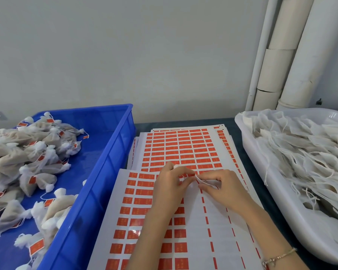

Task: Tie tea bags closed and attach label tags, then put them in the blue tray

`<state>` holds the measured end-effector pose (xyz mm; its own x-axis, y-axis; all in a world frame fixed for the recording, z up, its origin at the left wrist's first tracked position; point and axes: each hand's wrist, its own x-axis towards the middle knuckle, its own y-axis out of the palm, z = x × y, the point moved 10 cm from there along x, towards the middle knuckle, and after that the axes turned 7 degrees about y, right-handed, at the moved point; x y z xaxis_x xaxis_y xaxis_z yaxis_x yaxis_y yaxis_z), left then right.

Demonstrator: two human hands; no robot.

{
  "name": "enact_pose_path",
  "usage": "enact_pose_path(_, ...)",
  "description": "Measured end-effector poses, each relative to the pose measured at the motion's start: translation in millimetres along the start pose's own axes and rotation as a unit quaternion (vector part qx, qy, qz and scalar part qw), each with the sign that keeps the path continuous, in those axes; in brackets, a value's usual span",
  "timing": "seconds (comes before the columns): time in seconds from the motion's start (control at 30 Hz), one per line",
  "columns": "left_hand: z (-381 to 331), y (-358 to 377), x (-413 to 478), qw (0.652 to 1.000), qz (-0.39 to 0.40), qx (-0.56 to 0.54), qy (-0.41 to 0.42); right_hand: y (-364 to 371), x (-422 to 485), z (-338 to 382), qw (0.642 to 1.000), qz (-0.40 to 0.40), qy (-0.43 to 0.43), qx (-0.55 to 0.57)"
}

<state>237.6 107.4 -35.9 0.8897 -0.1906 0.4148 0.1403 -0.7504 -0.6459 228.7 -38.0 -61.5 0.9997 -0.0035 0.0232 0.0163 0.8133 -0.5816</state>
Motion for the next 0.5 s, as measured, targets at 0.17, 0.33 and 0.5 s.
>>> enact_pose_path(0.17, -0.3, 0.6, 1.0, 1.0, 0.007, 0.016, 0.003, 0.6, -0.2, 1.6, 1.0, -0.003, -0.006, -0.015)
enact_pose_path(0.33, 0.0, -0.1, 1.4, 1.0, 0.002, 0.029, 0.006, 1.9, -0.1, 2.9, 1.0, 0.0, -0.008, -0.025)
enact_pose_path(0.5, 1.5, 0.1, 1.2, 1.0, 0.002, 0.022, 0.001, 1.9, -1.6, 3.9, 0.999, 0.003, -0.004, -0.032)
